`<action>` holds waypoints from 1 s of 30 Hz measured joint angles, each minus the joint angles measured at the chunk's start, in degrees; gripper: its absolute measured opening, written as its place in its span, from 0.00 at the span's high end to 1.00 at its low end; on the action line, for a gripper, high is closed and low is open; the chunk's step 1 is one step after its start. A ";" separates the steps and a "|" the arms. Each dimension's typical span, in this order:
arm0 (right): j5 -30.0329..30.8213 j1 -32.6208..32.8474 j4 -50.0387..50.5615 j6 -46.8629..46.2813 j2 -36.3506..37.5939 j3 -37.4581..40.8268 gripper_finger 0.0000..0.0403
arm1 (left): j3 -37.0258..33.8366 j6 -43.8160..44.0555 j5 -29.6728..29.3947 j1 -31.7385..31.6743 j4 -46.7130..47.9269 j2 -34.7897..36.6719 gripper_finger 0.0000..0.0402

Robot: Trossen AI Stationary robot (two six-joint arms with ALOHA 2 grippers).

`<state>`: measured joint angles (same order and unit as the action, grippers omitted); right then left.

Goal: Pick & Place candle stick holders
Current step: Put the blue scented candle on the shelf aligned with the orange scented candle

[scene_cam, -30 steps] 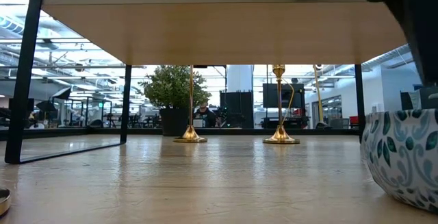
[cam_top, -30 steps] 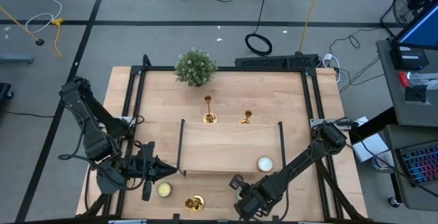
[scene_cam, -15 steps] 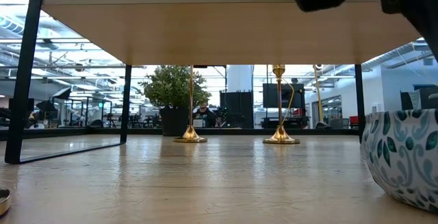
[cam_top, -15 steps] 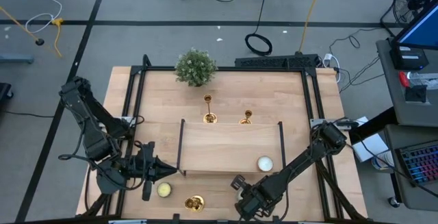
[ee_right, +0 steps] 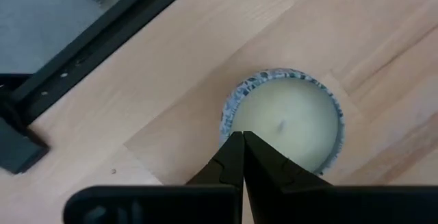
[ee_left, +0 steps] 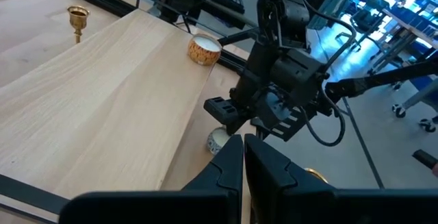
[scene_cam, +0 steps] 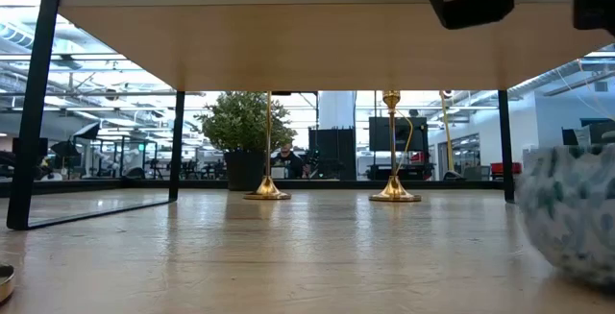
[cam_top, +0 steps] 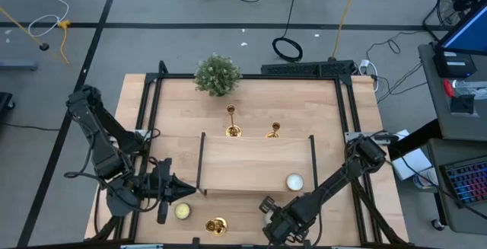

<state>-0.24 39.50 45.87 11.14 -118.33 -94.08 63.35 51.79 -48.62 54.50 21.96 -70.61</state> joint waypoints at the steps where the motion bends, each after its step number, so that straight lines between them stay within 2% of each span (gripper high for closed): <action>1: -0.06 0.09 0.23 -0.09 0.01 0.00 1.00 | 0.00 0.00 0.00 0.00 0.00 0.00 0.95; 15: -4.58 0.82 4.58 -0.28 0.01 0.00 1.00 | 0.00 0.02 -0.13 -0.04 0.00 0.00 0.95; 30: -5.89 4.55 5.89 -6.45 0.01 -0.02 1.00 | 0.00 -0.95 -0.87 -0.04 -1.52 0.00 0.95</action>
<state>-6.13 44.05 51.77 4.69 -118.32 -94.11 63.35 50.85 -49.49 54.46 20.44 -70.61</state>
